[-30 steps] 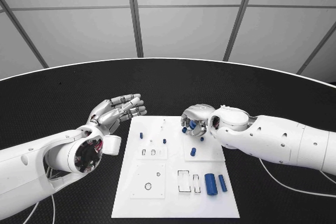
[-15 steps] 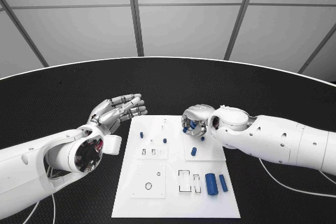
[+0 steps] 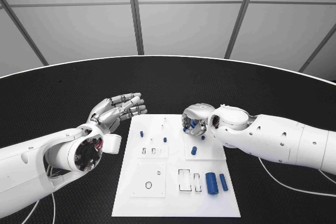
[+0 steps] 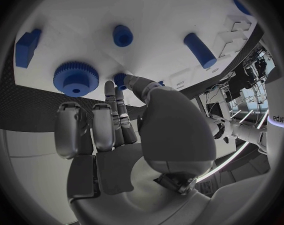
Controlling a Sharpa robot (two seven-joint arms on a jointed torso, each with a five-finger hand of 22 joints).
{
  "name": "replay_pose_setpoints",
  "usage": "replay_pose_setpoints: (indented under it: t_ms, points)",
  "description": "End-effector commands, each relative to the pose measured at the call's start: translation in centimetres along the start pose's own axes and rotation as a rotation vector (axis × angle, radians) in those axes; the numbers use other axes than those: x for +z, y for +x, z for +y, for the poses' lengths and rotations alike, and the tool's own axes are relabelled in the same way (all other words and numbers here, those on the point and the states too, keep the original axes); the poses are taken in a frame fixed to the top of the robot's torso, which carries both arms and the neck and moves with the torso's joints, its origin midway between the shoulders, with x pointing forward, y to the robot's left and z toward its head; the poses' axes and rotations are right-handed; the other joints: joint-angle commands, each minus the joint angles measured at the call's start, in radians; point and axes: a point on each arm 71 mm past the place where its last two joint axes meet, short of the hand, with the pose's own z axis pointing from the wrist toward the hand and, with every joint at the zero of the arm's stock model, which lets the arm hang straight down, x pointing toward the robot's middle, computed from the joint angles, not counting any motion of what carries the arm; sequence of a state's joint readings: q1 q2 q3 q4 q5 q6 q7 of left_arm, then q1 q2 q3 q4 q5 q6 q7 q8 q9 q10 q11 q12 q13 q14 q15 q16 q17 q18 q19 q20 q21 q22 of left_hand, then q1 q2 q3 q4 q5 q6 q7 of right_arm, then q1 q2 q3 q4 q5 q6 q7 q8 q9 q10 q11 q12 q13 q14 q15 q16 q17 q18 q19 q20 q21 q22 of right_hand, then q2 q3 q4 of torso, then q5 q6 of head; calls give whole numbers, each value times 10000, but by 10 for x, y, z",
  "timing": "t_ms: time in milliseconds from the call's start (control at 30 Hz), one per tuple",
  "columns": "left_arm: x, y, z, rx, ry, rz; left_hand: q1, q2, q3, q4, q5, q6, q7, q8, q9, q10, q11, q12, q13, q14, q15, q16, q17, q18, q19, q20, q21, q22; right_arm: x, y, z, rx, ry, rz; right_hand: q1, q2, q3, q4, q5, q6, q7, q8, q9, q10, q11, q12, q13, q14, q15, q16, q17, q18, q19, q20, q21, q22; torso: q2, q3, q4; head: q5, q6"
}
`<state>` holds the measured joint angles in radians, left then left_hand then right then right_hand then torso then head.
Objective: Assemble the parts on the task board
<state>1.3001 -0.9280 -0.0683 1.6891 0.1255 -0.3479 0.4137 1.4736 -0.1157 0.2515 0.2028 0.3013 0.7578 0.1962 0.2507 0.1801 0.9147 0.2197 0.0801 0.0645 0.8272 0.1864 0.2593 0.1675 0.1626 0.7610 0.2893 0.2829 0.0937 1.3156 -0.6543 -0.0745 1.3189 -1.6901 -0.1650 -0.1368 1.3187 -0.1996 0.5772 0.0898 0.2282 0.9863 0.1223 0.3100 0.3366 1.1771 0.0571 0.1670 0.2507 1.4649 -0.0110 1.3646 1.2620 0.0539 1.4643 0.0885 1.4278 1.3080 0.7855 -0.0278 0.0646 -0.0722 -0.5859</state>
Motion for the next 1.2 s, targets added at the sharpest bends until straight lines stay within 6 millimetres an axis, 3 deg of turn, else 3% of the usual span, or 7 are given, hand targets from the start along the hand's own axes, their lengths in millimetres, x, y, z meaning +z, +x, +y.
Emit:
replay_pose_setpoints:
  t_ms: [33, 200, 467, 667, 1200]
  points:
    - [0, 0, 0, 1, -5, -2, -39, -62, 46, 8, -45, -18, 725, -63, -16, -41, 6, -69, -15, -57, -21, -59, -15, 144, 61, 1, -50, -8, -1, -1, 0, 30, -64, -199, 22, 215, -21, 15, 74, 264, -129, 213, 208, 290, -70, 98, 64, 572, -130, 52, 20, -116, 322, -92, 90, 792, 12, 5, 2, 10, -10]
    - [0, -1, 0, 6, -24, -13, -36, -61, 53, 4, -45, -28, 727, -69, -19, -46, 8, -74, -15, -60, -19, -64, -16, 143, 61, 1, -52, -10, -2, -5, 3, 107, -238, -670, 89, 330, -79, -62, 98, 418, -231, 436, 474, 548, -177, 140, 135, 567, -229, 103, 42, -124, 325, -188, 138, 860, 11, 13, 2, 22, 16]
    - [1, -2, 0, 17, -31, -37, -25, -60, 75, -9, -47, -44, 732, -83, -26, -59, 13, -89, -15, -68, -14, -78, -18, 141, 64, 1, -57, -17, -3, -12, 7, 244, -286, -1397, 133, 334, -91, -119, 111, 432, -244, 501, 573, 604, -200, 130, 153, 566, -253, 124, 54, -129, 329, -217, 159, 890, 2, -3, -14, 36, 86]
    - [1, -2, 0, 19, -38, -40, -25, -60, 75, -9, -47, -44, 732, -83, -26, -59, 13, -89, -15, -68, -14, -78, -18, 141, 64, 1, -57, -17, 5, -17, 7, 277, -141, -1941, 156, 327, -89, -148, 120, 413, -234, 511, 607, 598, -199, 109, 154, 565, -258, 132, 58, -129, 326, -227, 160, 893, 50, -11, 26, 34, 173]
    - [2, 1, -2, 15, -1, 42, -13, -62, 93, -23, -52, -56, 733, -94, -31, -66, 16, -99, -14, -72, -11, -88, -20, 140, 67, 1, -60, -22, 28, -24, 19, 255, -226, -2582, 182, 321, -75, -189, 179, 376, -210, 520, 664, 581, -183, 67, 152, 559, -246, 133, 47, -136, 328, -227, 179, 923, 174, -76, 169, 41, 229]
